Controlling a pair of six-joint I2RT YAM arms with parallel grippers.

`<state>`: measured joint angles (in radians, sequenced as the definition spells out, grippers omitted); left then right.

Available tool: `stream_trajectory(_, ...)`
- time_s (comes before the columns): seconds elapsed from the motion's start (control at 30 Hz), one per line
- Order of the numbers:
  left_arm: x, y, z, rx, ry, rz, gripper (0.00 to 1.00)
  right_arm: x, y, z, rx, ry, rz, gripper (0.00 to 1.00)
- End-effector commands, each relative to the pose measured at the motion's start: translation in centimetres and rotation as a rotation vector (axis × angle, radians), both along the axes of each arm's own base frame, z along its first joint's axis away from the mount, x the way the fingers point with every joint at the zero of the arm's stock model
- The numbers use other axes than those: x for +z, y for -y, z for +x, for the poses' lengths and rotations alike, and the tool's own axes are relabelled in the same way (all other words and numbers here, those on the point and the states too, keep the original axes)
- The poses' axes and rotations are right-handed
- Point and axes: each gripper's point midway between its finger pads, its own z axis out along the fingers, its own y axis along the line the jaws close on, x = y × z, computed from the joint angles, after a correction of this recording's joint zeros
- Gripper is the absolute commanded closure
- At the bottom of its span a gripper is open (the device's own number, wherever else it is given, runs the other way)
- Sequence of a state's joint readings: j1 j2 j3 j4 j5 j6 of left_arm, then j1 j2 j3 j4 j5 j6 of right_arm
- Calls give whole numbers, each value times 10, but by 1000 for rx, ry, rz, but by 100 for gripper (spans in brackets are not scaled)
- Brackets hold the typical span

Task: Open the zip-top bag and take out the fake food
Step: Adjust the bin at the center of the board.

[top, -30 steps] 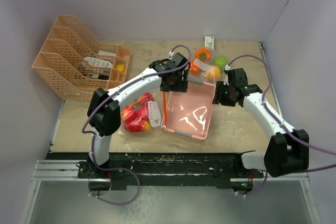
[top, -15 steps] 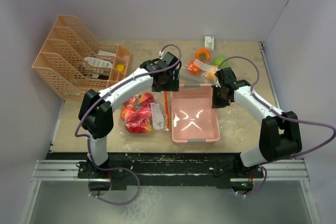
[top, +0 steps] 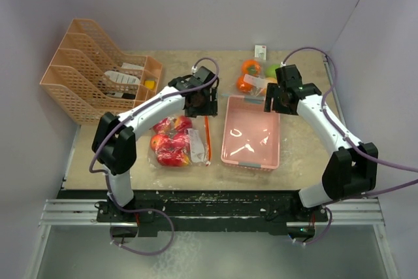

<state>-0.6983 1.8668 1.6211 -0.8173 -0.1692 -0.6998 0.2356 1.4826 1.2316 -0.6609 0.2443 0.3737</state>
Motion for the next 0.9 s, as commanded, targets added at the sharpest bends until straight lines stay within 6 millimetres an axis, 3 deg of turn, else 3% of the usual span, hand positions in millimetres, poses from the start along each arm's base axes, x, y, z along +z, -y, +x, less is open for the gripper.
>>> stream_trajectory(0.0, 29, -24, 15, 108, 33, -157, 27, 39, -13, 6, 11, 98, 12, 22)
stream_trajectory(0.17, 33, -61, 25, 193, 37, -194, 28, 37, -70, 14, 108, 100, 88, 23)
stream_trajectory(0.3, 35, -78, 26, 224, 32, -196, 28, 32, -124, 23, 193, 94, 119, 24)
stream_trajectory(0.47, 35, -90, 18, 245, 28, -197, 28, 4, -174, 26, 270, 32, 135, 26)
stream_trajectory(0.67, 29, -104, 7, 269, 22, -182, 28, -28, -199, 16, 326, -40, 123, 41)
stream_trajectory(0.87, 23, -106, 2, 272, 10, -182, 28, -42, -191, 4, 315, -88, 97, 69)
